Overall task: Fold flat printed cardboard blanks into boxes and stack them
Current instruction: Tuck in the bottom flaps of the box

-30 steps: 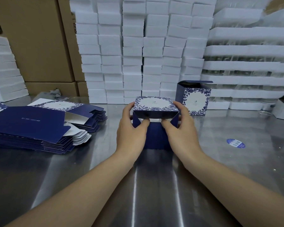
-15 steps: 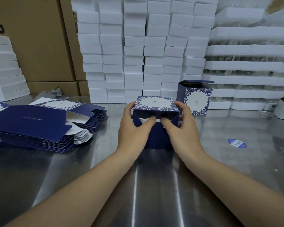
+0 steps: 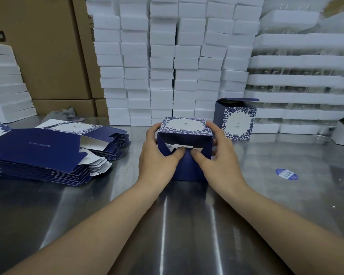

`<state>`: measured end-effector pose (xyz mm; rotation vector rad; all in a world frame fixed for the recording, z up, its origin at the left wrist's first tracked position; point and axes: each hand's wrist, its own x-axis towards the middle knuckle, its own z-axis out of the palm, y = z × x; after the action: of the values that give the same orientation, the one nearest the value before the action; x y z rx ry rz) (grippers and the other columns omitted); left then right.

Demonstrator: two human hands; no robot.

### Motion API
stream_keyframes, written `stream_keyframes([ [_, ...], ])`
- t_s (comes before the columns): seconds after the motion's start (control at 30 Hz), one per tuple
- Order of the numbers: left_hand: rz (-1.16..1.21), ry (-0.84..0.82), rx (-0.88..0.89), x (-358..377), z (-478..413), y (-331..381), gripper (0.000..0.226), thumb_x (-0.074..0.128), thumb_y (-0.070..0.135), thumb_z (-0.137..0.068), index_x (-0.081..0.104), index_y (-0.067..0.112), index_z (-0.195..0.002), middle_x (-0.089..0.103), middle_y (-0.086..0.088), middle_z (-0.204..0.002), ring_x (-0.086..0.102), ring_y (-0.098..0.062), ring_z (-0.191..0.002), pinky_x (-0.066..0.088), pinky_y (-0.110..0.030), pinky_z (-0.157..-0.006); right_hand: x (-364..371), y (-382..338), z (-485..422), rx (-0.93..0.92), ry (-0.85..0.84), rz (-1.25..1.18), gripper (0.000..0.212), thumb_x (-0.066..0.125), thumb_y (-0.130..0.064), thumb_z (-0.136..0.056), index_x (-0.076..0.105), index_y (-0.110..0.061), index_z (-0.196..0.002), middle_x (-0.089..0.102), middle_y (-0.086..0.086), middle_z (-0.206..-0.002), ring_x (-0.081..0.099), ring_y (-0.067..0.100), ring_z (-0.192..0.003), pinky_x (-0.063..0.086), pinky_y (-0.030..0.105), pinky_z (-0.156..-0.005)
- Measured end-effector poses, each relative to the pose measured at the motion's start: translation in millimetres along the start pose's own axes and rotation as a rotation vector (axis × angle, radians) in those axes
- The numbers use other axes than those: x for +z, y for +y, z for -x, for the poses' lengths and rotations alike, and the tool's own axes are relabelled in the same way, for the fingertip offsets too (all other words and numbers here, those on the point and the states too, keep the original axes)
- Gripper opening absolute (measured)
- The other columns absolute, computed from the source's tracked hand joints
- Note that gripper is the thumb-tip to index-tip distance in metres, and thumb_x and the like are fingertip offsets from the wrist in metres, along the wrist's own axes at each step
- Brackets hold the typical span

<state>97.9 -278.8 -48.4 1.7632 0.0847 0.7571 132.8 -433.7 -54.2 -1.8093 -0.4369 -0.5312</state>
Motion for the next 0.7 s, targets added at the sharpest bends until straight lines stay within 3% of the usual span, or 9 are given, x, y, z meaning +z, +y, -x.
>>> stream_keyframes([
  [0.13, 0.027, -0.008, -0.006, -0.1, 0.6, 3.3, 0.078, 0.082, 0.047, -0.069, 0.046, 0.05, -0.138, 0.061, 0.02, -0.134, 0.057, -0.005, -0.126, 0.049, -0.039, -0.109, -0.5, -1.9, 0.6, -0.005, 0.023, -0.004, 0.069, 0.079, -0.036, -0.09, 0.041, -0.059, -0.141, 0.055, -0.012, -0.117, 0.061, -0.004, -0.093, 0.055, 0.029, -0.084],
  [0.3, -0.032, 0.024, 0.012, -1.9, 0.2, -0.4, 0.079, 0.091, 0.025, -0.078, 0.045, 0.048, -0.138, 0.06, 0.012, -0.135, 0.057, -0.012, -0.125, 0.049, -0.044, -0.109, -2.1, -2.4, 0.1, -0.017, 0.049, 0.034, 0.064, 0.079, -0.027, -0.089, 0.046, -0.053, -0.138, 0.061, -0.004, -0.116, 0.062, 0.007, -0.094, 0.055, 0.038, -0.089],
  [0.5, -0.141, 0.036, 0.047, -8.4, -4.8, -2.2, 0.085, 0.082, 0.014, -0.087, 0.04, 0.057, -0.147, 0.062, 0.012, -0.13, 0.059, -0.014, -0.118, 0.051, -0.036, -0.101, -4.3, 0.2, -1.8, -0.042, 0.061, 0.056, 0.067, 0.068, -0.006, -0.091, 0.049, -0.053, -0.135, 0.06, -0.005, -0.109, 0.061, -0.001, -0.086, 0.053, 0.028, -0.075],
  [0.7, -0.209, -0.031, 0.049, -18.4, -13.6, -3.7, 0.083, 0.081, 0.011, -0.089, 0.044, 0.051, -0.152, 0.061, 0.009, -0.139, 0.057, -0.015, -0.127, 0.049, -0.033, -0.107, -8.0, 3.6, -10.0, -0.01, 0.02, 0.025, 0.074, 0.071, 0.002, -0.091, 0.051, -0.057, -0.131, 0.063, -0.004, -0.112, 0.065, 0.002, -0.089, 0.056, 0.018, -0.065],
])
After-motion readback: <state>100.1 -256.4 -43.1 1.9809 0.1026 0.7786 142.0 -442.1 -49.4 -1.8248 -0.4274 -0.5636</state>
